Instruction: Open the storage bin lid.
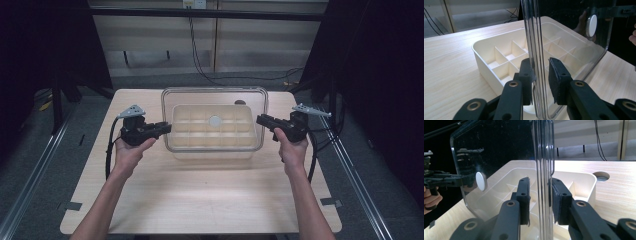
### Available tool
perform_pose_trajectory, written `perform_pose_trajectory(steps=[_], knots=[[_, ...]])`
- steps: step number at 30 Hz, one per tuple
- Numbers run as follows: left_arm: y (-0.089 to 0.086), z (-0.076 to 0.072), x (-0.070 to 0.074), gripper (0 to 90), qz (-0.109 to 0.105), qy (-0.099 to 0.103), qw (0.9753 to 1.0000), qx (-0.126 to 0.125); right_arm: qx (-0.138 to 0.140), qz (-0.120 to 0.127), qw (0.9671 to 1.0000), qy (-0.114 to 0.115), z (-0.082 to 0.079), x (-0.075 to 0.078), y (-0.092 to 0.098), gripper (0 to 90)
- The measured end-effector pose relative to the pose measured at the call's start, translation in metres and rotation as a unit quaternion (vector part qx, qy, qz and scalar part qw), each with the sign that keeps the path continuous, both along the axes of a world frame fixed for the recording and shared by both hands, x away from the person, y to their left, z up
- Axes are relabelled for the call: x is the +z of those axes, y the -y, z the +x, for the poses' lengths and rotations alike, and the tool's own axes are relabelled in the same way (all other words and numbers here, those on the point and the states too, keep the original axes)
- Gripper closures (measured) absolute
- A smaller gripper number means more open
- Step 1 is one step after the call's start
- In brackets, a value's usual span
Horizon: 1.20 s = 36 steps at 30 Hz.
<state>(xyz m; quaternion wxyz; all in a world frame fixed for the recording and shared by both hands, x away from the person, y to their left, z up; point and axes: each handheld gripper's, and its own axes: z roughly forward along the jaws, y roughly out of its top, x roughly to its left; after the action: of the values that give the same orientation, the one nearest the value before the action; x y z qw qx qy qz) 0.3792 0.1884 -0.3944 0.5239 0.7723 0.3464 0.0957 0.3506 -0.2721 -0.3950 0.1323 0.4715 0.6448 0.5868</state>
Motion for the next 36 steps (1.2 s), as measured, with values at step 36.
perform_pose_trajectory(steps=[36], knots=[[0.002,-0.029,0.003,73.1,0.039,0.004,0.999,-0.023,0.008,-0.007,0.9997,-0.02,-0.033,0.0,0.002,70.3]])
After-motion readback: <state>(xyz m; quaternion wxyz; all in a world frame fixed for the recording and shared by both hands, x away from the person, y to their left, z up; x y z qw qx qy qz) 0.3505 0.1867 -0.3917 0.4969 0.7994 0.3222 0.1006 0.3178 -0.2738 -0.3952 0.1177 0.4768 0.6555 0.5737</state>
